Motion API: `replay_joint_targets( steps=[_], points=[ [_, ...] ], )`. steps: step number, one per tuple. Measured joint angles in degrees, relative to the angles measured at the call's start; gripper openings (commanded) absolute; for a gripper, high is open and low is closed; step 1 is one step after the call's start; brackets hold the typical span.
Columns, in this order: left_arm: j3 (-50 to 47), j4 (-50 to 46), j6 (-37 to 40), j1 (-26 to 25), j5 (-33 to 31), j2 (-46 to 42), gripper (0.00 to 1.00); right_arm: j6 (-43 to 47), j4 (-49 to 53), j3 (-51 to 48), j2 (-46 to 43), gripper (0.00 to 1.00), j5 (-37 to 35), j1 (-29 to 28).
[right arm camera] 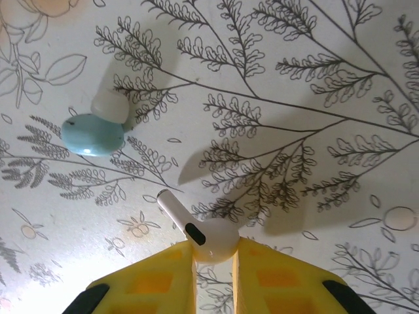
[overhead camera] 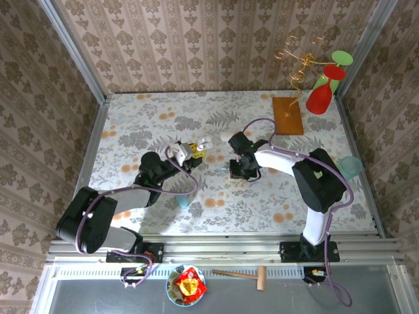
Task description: Insert wireless bluetooth earbuds into charging case
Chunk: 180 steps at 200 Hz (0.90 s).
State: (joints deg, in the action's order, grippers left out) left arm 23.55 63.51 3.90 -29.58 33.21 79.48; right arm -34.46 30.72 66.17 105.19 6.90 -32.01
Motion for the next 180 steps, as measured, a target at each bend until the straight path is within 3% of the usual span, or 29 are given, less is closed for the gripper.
replay_joint_targets(
  steps=[83,180],
  points=[
    [-2.14,2.58,4.9,1.03,2.69,6.05,0.0,10.16,6.25,3.37,-5.22,0.2,5.31,1.09],
    [-2.36,6.73,11.43,0.66,5.44,11.47,0.0,10.54,7.69,6.16,-9.05,0.2,15.69,1.53]
  ],
)
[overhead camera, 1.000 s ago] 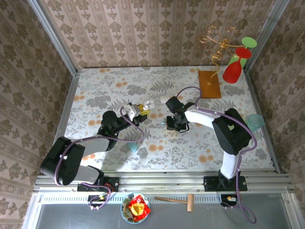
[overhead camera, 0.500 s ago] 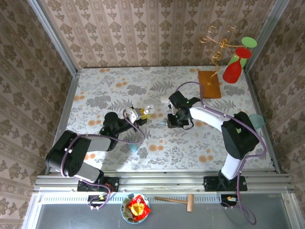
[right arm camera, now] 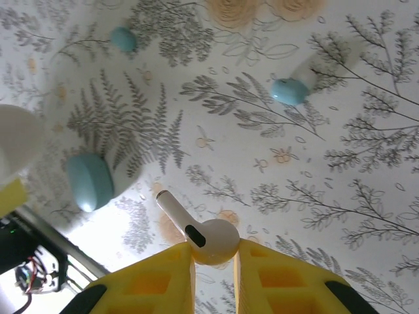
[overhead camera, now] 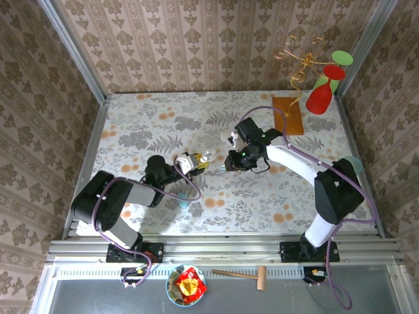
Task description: Insert wireless bluetooth earbuds into charging case
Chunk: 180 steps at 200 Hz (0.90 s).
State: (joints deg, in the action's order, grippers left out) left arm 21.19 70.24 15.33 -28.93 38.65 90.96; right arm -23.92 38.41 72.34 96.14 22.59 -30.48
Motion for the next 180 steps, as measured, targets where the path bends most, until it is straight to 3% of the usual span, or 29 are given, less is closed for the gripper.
replay_joint_targets(
  steps=[62,180],
  points=[
    [0.0,0.15,2.01,-0.37,0.17,1.75,0.0,-0.28,-0.52,2.47,-0.31,0.2,3.58,0.0],
    [0.07,0.28,3.02,-2.16,0.13,2.8,0.0,-0.42,0.31,6.75,-0.17,0.21,4.04,-0.02]
  ],
)
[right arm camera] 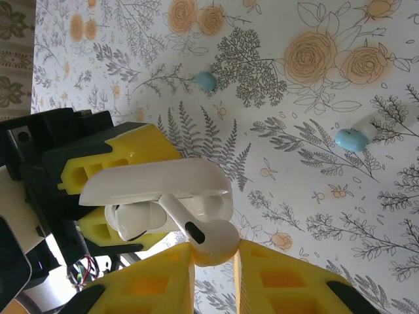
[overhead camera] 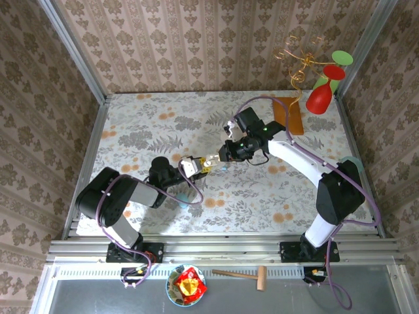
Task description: Insert wireless bluetooth earbuds into charging case
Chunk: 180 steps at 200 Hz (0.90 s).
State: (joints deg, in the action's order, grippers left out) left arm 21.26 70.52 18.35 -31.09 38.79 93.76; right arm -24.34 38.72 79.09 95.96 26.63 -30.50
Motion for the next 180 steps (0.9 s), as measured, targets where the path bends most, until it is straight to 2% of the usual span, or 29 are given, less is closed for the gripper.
replay_joint_targets(
  steps=[180],
  points=[
    [1.29,0.31,0.59,-0.2,-0.63,0.0,0.0,1.14,6.16,3.08,3.21,0.21,-2.4,-0.7]
  ],
)
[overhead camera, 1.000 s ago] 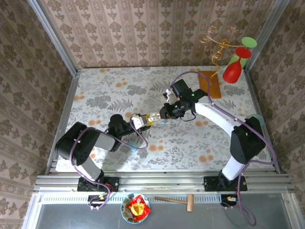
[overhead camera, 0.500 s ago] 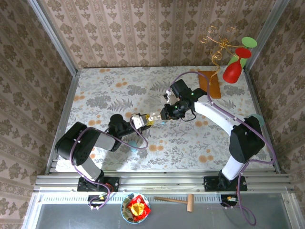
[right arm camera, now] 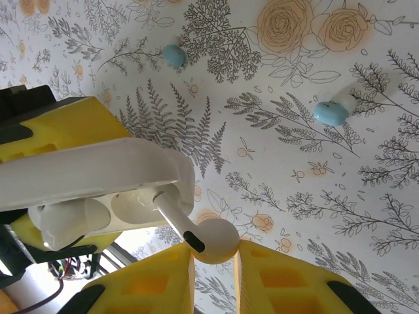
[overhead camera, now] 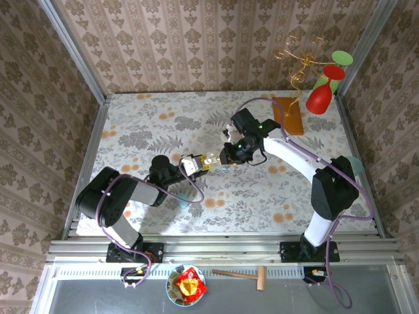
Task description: Insert wireless bluetooth earbuds into charging case
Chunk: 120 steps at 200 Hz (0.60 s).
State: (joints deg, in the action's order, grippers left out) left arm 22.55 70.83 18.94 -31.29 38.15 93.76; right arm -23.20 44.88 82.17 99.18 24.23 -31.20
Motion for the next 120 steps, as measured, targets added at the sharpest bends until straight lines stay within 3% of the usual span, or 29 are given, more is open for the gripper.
replay_joint_targets(
  steps=[120],
  points=[
    [0.02,-0.02,1.92,-0.68,-0.68,0.0,0.0,1.7,5.42,3.3,1.29,0.21,-3.61,-1.01]
  ],
)
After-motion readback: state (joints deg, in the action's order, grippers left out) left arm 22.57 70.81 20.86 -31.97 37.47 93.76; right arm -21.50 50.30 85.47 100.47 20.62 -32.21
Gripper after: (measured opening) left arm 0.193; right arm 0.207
